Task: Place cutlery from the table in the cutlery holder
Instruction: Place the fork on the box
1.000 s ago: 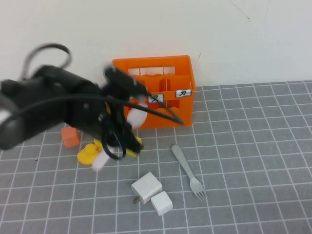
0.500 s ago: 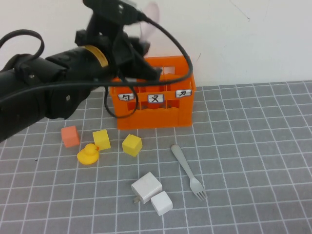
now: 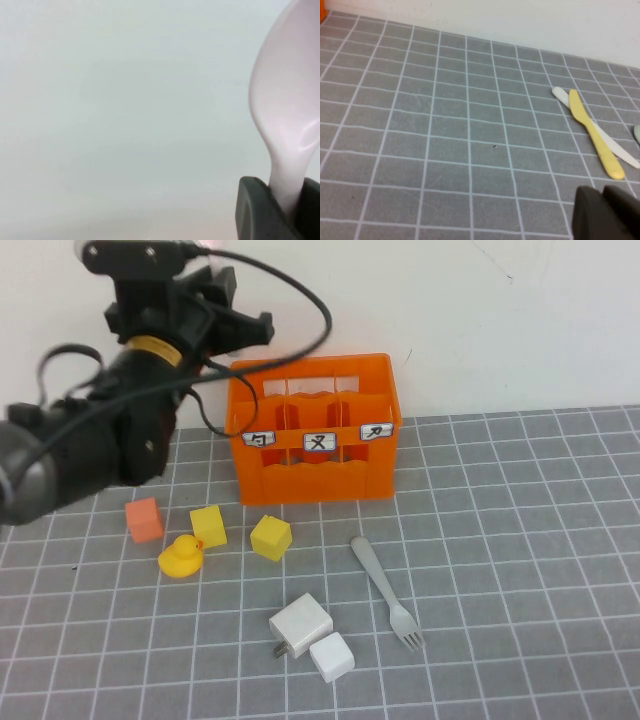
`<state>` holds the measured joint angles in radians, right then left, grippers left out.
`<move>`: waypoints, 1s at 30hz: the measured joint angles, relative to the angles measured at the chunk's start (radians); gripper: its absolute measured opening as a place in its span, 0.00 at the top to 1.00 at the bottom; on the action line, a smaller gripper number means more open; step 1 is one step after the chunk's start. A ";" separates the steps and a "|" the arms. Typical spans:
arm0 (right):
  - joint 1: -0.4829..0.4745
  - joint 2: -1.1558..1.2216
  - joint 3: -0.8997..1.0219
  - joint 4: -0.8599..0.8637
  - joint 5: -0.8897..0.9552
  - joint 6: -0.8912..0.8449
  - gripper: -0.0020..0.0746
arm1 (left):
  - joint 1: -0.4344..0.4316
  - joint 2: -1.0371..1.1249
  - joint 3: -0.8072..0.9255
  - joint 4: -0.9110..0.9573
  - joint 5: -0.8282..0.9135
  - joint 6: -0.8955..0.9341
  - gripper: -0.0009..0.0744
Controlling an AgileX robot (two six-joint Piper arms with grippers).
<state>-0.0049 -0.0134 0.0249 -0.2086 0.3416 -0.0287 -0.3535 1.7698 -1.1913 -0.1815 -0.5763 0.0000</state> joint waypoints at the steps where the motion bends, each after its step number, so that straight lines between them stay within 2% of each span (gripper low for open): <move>1: 0.000 0.000 0.000 0.000 0.000 0.000 0.94 | 0.000 0.019 0.000 0.002 -0.026 0.000 0.85; 9: 0.000 0.000 0.000 0.000 0.000 0.000 0.94 | 0.000 0.122 0.000 0.013 -0.126 -0.072 0.85; 23: 0.000 0.000 0.000 0.000 0.000 0.000 0.94 | 0.000 0.168 0.000 0.052 -0.030 -0.084 0.84; 25: 0.000 0.000 0.000 0.000 0.000 0.000 0.94 | 0.000 0.185 0.000 0.052 -0.030 -0.084 0.81; 30: 0.000 0.000 0.000 0.000 0.000 0.000 0.94 | 0.000 0.214 0.000 0.040 -0.024 -0.086 0.62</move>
<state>-0.0049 -0.0134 0.0249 -0.2086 0.3416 -0.0287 -0.3535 1.9841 -1.1913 -0.1412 -0.6004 -0.0856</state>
